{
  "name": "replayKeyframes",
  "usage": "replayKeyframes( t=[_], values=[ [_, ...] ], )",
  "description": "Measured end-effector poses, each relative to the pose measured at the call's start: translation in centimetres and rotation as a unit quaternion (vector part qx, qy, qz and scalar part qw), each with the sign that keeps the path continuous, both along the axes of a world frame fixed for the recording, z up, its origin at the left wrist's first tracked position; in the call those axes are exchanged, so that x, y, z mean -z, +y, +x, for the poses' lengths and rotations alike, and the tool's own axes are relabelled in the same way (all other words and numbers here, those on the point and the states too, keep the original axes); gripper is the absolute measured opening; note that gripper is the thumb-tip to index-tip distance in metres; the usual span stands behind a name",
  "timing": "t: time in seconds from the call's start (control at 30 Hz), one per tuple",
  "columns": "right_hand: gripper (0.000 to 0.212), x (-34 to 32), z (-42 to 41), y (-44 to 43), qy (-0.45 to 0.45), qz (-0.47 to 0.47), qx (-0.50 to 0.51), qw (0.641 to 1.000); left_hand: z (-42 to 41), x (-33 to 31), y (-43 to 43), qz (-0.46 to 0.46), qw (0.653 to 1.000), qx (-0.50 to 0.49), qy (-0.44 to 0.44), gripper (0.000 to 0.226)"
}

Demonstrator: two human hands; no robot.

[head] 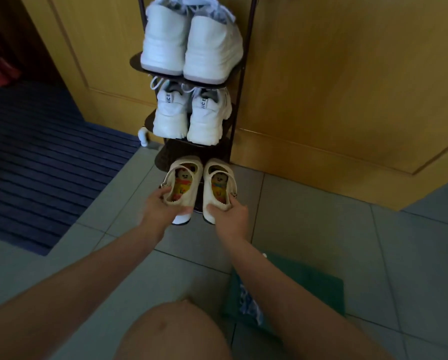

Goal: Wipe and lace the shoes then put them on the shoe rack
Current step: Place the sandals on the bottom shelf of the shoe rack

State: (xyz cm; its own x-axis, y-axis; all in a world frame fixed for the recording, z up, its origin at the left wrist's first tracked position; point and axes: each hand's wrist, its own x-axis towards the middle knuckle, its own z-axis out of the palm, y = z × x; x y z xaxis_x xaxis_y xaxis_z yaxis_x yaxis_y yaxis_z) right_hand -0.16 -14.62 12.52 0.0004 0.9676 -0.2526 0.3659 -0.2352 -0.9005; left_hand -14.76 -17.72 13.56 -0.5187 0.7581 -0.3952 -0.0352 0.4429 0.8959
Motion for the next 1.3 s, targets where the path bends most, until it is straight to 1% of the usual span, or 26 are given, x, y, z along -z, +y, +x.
replayKeyframes(
  t=[0.1,0.33,0.43,0.57,0.73,0.8,0.97,1.03,1.3],
  values=[
    [0.051,0.8,-1.6,1.7,-0.027,0.003,-0.003,1.0,-1.2,1.7,1.6,0.001,1.0,-0.015,-0.005,0.073],
    [0.045,3.6,-3.7,6.7,-0.09,0.045,-0.008,0.995,-4.2,4.8,6.7,0.015,0.999,0.013,0.026,0.074],
    [0.047,4.8,-5.1,8.8,-0.107,0.065,-0.013,0.992,-5.2,5.9,8.6,0.007,0.999,0.013,0.048,0.077],
    [0.057,6.8,-7.0,10.5,-0.147,0.09,-0.027,0.985,-6.0,7.6,10.3,0.011,0.996,0.01,0.091,0.077],
    [0.069,9.0,-9.2,11.4,-0.143,0.072,-0.037,0.986,-6.2,9.4,12.0,0.032,0.989,0.021,0.142,0.08],
    [0.073,8.9,-9.5,11.8,-0.136,0.079,-0.034,0.987,-6.3,9.8,12.8,0.025,0.986,0.029,0.163,0.082],
    [0.065,8.5,-9.3,13.5,-0.133,0.074,-0.037,0.988,-6.9,9.9,14.6,0.013,0.975,0.027,0.22,0.084],
    [0.063,8.4,-9.4,13.8,-0.14,0.073,-0.04,0.987,-7.5,9.9,15.2,0.002,0.969,0.041,0.243,0.082],
    [0.059,8.1,-9.9,15.3,-0.13,0.069,-0.022,0.989,-9.1,9.5,16.9,0.02,0.969,0.04,0.242,0.075]
  ],
)
